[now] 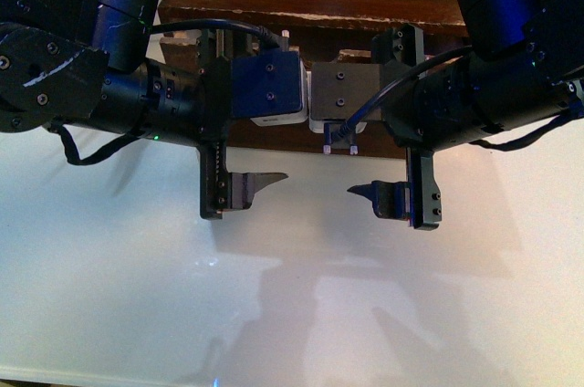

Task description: Open drawer

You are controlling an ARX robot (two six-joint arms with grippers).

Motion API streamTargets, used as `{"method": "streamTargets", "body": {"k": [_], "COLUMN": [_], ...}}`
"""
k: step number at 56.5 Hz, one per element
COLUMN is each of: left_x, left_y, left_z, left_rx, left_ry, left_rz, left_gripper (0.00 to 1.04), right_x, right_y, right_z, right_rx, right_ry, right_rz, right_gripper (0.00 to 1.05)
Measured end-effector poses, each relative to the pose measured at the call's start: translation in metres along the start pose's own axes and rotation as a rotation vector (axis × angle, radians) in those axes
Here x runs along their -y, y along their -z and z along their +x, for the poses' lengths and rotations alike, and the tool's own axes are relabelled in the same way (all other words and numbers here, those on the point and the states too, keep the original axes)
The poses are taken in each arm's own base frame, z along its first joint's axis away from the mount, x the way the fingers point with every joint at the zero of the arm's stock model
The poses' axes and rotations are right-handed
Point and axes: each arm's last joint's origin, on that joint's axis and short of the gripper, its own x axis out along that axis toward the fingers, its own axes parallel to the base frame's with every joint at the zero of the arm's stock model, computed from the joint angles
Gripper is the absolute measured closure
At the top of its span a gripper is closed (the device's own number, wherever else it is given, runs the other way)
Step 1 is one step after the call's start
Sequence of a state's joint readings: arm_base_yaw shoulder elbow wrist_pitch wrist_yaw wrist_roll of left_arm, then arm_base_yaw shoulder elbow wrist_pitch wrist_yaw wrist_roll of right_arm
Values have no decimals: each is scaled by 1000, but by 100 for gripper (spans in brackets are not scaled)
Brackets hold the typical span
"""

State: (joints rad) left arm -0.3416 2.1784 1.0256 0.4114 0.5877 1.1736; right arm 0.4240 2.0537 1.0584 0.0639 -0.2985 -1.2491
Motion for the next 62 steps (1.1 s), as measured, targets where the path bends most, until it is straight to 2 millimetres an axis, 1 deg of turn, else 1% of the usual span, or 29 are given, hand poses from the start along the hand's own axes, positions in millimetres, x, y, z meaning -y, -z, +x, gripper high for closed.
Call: {"method": "streamTargets", "body": {"k": [9,23,51,62], "left_x": [12,20,33,35], "left_y": [-3,-5,-8,-9], "left_z": [-6,-13,-21,-22], "left_rx": [1,9,8,8], "left_ry": [5,15,23,27], "left_rz": [4,2,5,2], "left_gripper": [8,8,8,8], "right_x": [-14,-23,-36,-39], "right_y": [-7,-12,-20,-22], "right_z": [-1,-2,-4,-3], "right_rx": [-5,-2,-16,-14], "right_ry": [-19,-27,-53,-61], "right_rz": [-10,-16,-31,-32], "right_gripper": [9,9,9,9]}}
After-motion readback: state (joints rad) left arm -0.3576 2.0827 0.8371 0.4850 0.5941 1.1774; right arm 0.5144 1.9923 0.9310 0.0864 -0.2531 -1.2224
